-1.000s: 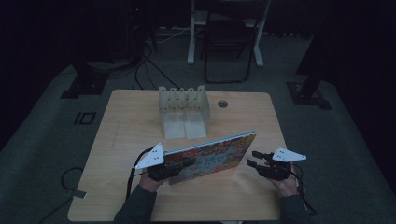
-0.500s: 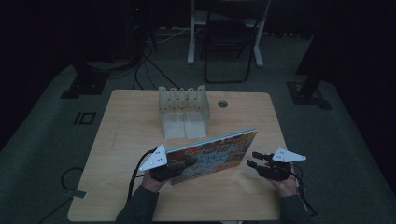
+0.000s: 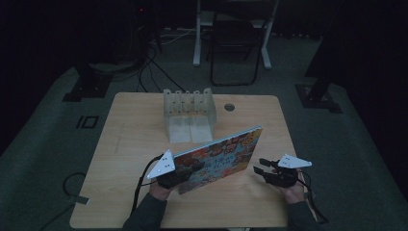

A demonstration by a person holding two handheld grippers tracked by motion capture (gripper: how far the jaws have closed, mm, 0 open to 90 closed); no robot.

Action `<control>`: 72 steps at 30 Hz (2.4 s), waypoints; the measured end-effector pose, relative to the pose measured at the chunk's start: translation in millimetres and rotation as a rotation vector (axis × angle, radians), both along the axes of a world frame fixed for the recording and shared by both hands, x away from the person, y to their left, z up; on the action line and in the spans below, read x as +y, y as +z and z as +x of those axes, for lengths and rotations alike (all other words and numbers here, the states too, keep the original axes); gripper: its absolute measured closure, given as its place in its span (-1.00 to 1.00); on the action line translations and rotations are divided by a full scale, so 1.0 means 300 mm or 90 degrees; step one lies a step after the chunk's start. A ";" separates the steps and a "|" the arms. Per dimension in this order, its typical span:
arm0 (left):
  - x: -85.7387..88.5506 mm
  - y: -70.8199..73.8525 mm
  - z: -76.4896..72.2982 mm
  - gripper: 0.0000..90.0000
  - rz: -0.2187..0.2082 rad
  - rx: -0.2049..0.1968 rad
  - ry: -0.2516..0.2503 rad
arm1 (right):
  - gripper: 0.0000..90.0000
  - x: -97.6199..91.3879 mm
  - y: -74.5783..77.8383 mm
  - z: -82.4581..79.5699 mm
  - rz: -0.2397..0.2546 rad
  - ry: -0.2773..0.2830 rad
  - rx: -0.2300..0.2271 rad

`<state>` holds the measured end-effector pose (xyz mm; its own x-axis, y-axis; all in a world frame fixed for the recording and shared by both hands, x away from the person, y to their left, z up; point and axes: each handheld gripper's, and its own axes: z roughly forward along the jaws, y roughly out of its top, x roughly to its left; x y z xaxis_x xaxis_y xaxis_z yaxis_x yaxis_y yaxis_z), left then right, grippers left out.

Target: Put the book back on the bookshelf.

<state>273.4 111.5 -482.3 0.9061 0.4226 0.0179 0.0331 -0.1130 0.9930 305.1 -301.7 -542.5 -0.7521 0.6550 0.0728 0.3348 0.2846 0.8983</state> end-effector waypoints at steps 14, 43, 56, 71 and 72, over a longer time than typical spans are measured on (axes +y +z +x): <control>-0.006 -0.001 -0.001 0.80 -0.016 0.023 0.014 | 0.16 -0.010 -0.027 0.005 -0.009 -0.020 0.012; -0.007 0.031 -0.007 0.81 -0.018 0.023 0.048 | 0.15 0.002 -0.039 0.005 -0.027 -0.019 0.016; 0.008 0.046 -0.016 0.81 -0.021 0.020 0.049 | 0.15 0.000 -0.038 0.004 -0.030 -0.027 0.010; 0.044 0.061 -0.027 0.81 -0.021 0.013 0.074 | 0.13 0.010 -0.050 0.009 -0.054 -0.025 0.019; 0.047 0.063 -0.029 0.81 -0.020 0.011 0.074 | 0.12 0.011 -0.052 0.009 -0.056 -0.025 0.019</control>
